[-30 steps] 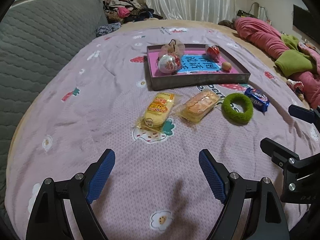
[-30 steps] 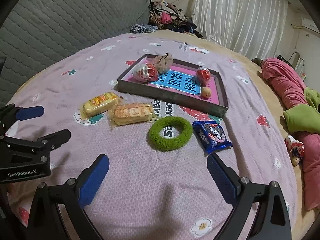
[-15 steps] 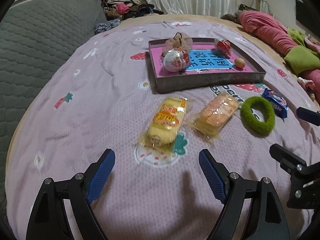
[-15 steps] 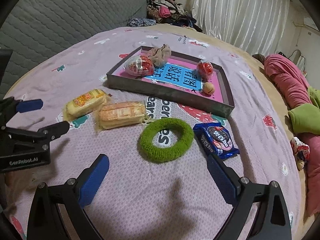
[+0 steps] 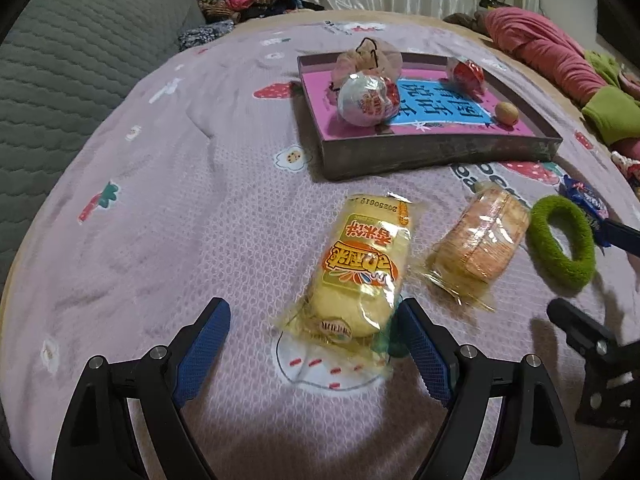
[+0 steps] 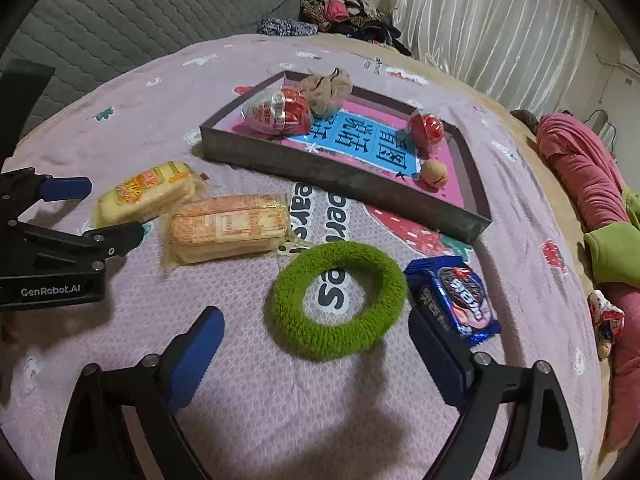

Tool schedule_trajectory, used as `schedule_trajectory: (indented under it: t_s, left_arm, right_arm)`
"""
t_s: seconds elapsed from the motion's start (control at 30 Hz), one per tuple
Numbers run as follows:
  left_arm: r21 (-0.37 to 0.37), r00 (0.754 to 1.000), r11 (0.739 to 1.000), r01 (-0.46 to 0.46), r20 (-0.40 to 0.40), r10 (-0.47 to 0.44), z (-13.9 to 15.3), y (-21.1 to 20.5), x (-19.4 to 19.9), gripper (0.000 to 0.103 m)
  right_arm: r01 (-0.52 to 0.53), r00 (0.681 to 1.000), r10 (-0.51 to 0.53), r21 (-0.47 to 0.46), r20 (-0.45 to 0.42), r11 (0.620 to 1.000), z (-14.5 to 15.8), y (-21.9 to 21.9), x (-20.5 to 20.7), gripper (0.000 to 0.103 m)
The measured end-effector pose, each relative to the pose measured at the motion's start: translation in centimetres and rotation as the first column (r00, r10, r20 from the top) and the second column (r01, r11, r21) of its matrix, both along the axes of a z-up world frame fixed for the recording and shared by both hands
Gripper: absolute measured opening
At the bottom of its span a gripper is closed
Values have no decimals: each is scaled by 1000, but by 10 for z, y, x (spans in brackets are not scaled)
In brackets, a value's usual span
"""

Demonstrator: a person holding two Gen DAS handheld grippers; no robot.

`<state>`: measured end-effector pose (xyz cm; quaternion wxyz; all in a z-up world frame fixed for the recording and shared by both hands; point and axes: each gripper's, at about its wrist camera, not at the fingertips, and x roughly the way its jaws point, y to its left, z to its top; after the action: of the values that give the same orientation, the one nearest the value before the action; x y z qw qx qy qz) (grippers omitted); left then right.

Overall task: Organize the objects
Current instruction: 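Grasp the yellow bagged bun with left tool while right tool grasps the green fuzzy ring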

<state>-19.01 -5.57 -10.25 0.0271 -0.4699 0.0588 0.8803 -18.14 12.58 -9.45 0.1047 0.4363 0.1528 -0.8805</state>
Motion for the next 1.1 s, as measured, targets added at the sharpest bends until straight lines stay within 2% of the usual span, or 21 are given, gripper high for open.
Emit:
schedule_trajectory:
  t_s: [0.03,0.27,0.4,0.5,0.6,0.63,0.7,0.73,0.77,0.8,1.0,1.1]
  left_arm:
    - [1,1000,1000,3,-1,-3,-1,1,-2,87]
    - [0,999,999,37,-11,-37,-3,7,-17,87]
    - [25,999,999,42,-4,-42,-4,8,-27,87]
    - [42,999,998,40,1,-40,-5,7,-31,87]
    - [62,999,997,38,5,-39,-7,5,-33,86]
    - [67,999,997,40,5,-40,-7,5,-34,85]
    - [87,999,995,49,4,-49,-6,5,-32,69]
    - [98,999,994,51,5,-52,-6,5,-32,65]
    - [110,998,992,57,10,-58,-5,6,-32,56]
    - [118,998,991,60,13,-62,-5,6,-32,49]
    - [161,998,986,49,18,-52,-4,2,-31,40]
    - [170,999,985,40,13,-43,-2,0,-28,40]
  right_arm:
    - [2,1000,-2,2,5,1000,-2,-1,-3,86]
    - [37,999,-37,-3,21,999,-12,2,-17,86]
    - [52,998,-52,-13,28,999,-13,4,-23,81]
    - [59,998,-59,-8,36,998,-14,6,-27,72]
    - [66,997,-66,3,30,998,-13,7,-29,57]
    - [70,997,-71,8,27,997,-13,8,-30,49]
    - [75,997,-75,11,20,997,-12,10,-30,43]
    - [74,997,-74,10,19,997,-11,10,-30,38]
    - [74,997,-74,6,13,997,-10,11,-29,30]
    - [72,997,-72,-4,7,997,-8,12,-29,27]
    - [53,999,-53,-47,6,997,-2,13,-24,20]
    - [55,998,-54,-90,18,994,-1,15,-22,19]
